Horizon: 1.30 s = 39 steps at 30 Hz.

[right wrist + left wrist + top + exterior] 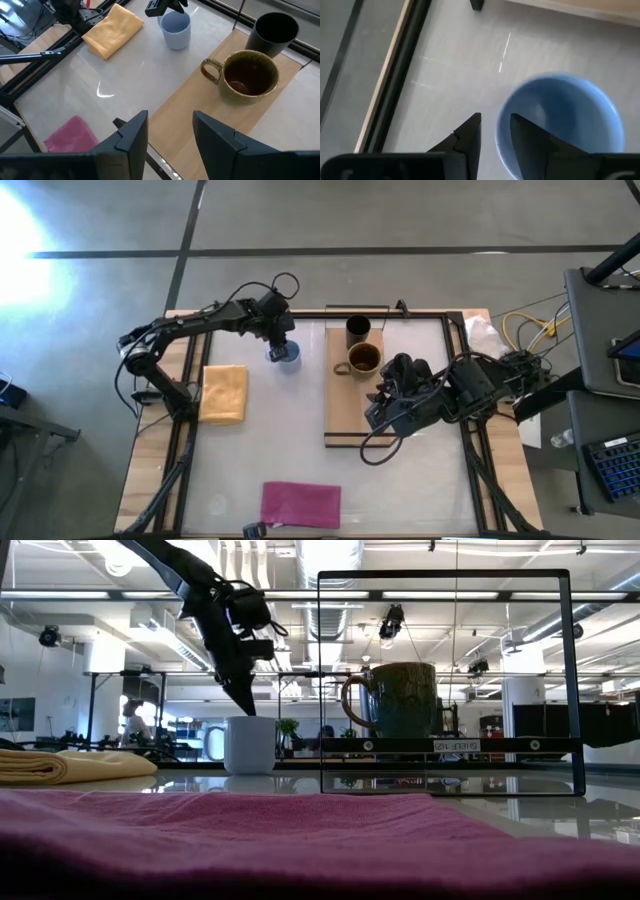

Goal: Stack small to large cups/mugs on shelf
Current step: Put the blue mug on the shelf

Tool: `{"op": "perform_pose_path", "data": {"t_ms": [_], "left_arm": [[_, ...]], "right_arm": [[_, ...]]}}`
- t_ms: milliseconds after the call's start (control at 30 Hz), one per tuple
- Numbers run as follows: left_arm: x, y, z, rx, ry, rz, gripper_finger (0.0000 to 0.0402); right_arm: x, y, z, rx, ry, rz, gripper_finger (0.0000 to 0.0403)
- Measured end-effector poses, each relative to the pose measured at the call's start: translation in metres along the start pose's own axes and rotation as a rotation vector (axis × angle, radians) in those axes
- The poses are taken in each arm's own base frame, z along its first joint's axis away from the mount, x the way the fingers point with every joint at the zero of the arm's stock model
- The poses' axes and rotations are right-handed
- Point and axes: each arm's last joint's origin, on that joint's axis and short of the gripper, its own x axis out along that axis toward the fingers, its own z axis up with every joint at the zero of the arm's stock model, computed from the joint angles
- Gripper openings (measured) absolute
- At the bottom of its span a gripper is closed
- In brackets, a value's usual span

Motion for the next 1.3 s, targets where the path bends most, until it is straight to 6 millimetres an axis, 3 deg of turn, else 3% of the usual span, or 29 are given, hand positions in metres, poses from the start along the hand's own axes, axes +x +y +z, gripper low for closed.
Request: {"op": "perform_pose_path", "data": {"t_ms": [300,633,900,1300], "left_arm": [[0.002,-0.004,-0.003,-0.002,0.009,-0.105,0.0089],[0.006,-0.003,-0.004,-0.006,0.019,-0.105,0.0089],[-0.004,0.002,0.0,-0.005,-0.001,-0.025,0.0089],[0.025,0.004,-0.008,-0.02,0.09,-0.053,0.0089]], "right_arm": [[-0.007,-0.005,0.002,0.0,-0.003,0.017,0.0148],[-0.025,-0.021,0.009,-0.003,-0.031,0.055,0.0148],[-0.039,-0.034,0.015,-0.025,-0.062,0.081,0.0148],[-0.044,-0.04,0.016,-0.02,-0.081,0.085,0.0148]]}}
